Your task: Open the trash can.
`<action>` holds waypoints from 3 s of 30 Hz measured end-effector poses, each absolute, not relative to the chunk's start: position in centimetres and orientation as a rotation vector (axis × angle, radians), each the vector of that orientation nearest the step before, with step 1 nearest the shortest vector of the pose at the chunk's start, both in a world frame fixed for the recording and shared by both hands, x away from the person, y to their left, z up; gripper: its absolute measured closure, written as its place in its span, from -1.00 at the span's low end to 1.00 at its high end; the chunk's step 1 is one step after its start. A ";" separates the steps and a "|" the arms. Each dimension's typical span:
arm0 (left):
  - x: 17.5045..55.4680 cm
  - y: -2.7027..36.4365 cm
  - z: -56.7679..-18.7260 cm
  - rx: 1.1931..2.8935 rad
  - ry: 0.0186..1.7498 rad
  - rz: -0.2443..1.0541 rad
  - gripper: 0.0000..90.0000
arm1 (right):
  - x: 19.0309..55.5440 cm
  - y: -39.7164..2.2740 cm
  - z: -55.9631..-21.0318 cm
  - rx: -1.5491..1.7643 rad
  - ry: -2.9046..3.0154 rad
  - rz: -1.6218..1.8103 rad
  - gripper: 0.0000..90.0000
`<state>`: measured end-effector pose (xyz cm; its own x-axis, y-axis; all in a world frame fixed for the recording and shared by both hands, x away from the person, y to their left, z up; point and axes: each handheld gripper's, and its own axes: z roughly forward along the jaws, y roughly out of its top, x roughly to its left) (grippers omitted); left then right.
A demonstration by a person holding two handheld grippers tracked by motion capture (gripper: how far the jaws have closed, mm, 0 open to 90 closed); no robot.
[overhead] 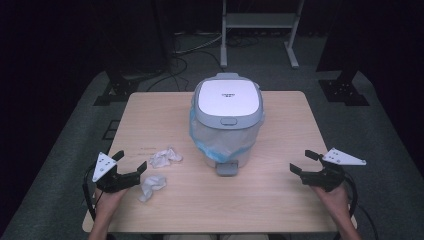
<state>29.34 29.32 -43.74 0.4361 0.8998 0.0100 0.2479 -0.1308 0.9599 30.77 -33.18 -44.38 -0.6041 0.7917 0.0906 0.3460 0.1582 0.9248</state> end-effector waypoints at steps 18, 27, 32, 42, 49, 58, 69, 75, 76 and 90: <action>28.9 29.3 -43.7 1.649 1.009 0.786 -0.88 | 31.1 -28.8 -42.1 0.872 2.181 1.434 -0.59; 29.2 29.3 -43.7 1.648 1.000 0.779 -0.88 | 31.3 -24.7 -41.1 0.731 2.324 1.466 -0.30; 29.3 29.1 -43.7 1.652 0.991 0.778 -0.88 | 31.4 -22.4 -40.8 0.646 2.411 1.476 0.08; 29.3 29.1 -43.6 1.656 0.986 0.780 -0.88 | 32.3 -18.4 -41.1 0.529 2.526 1.435 0.56; 29.4 29.1 -43.7 1.664 0.987 0.775 -0.88 | 33.0 -16.9 -41.8 0.527 2.557 1.403 0.75; 29.5 29.0 -43.7 1.674 0.991 0.765 -0.87 | 33.8 -15.3 -42.9 0.526 2.569 1.365 0.91; 29.5 29.1 -43.7 1.684 0.988 0.747 -0.80 | 34.5 -14.0 -44.0 0.526 2.546 1.324 0.98; 29.6 28.9 -43.8 1.695 0.991 0.735 -0.79 | 35.0 -13.3 -44.8 0.547 2.546 1.284 0.99; 29.6 28.9 -43.8 1.696 0.991 0.734 -0.79 | 35.1 -13.3 -44.9 0.548 2.544 1.282 0.99; 29.7 29.0 -43.8 1.705 0.994 0.720 -0.78 | 35.4 -12.6 -46.0 0.559 2.500 1.228 0.99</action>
